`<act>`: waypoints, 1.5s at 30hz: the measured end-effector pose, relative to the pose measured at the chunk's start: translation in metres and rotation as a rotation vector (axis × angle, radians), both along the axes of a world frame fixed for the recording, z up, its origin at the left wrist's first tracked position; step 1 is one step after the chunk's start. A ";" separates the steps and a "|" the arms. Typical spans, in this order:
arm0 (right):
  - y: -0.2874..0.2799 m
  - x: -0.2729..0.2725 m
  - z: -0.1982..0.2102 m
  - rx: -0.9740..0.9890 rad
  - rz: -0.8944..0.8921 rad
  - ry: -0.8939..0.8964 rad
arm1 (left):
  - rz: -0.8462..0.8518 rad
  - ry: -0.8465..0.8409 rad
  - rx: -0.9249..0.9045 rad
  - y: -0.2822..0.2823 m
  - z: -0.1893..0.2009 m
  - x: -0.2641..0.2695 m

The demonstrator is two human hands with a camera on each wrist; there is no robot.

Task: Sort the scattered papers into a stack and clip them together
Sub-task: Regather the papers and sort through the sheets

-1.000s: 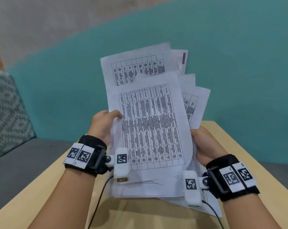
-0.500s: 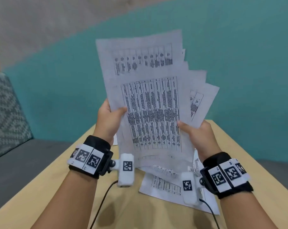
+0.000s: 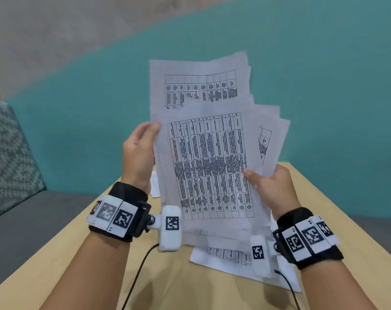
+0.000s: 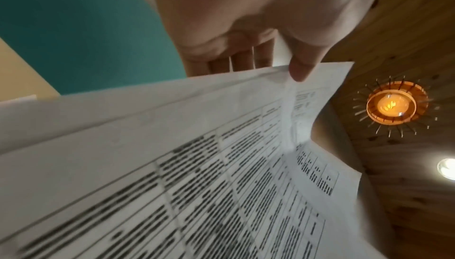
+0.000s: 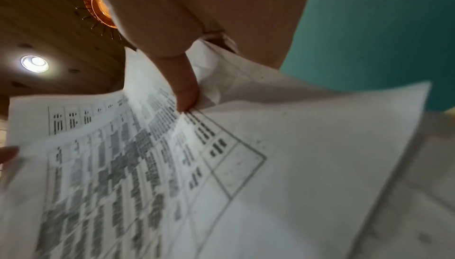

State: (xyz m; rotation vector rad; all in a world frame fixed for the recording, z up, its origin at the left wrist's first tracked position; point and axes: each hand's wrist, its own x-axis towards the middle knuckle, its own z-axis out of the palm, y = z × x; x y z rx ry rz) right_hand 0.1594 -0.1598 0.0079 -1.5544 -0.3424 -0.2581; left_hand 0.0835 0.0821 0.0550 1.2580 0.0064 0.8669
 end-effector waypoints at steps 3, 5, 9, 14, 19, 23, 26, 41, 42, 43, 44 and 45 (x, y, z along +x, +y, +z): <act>-0.008 -0.003 0.005 -0.037 0.070 -0.016 | 0.074 -0.065 -0.096 0.008 0.009 -0.006; -0.011 -0.005 0.007 -0.053 0.102 -0.017 | 0.103 -0.080 -0.116 0.012 0.012 -0.009; -0.013 -0.005 0.009 -0.055 0.137 -0.004 | 0.187 -0.115 -0.138 0.011 0.015 -0.011; -0.015 -0.005 0.010 -0.064 0.169 -0.002 | 0.196 -0.098 -0.185 0.010 0.016 -0.013; -0.019 -0.003 0.009 -0.058 0.186 0.011 | 0.134 -0.051 -0.159 0.015 0.014 -0.014; -0.021 -0.002 0.009 -0.070 0.178 0.027 | 0.082 -0.038 -0.229 0.014 0.018 -0.015; -0.022 -0.002 0.008 -0.068 0.167 0.036 | 0.084 -0.046 -0.255 0.014 0.020 -0.016; -0.048 0.023 -0.002 0.022 -0.460 0.117 | 0.471 -0.216 -0.165 0.038 0.031 -0.025; -0.050 0.022 -0.001 0.019 -0.486 0.112 | 0.459 -0.211 -0.135 0.036 0.032 -0.025; -0.051 0.022 0.000 0.015 -0.496 0.103 | 0.430 -0.211 -0.113 0.035 0.033 -0.024; -0.051 0.020 0.002 0.018 -0.497 0.092 | 0.386 -0.213 -0.090 0.032 0.034 -0.025; -0.051 0.019 0.003 0.026 -0.488 0.082 | 0.344 -0.207 -0.070 0.030 0.035 -0.024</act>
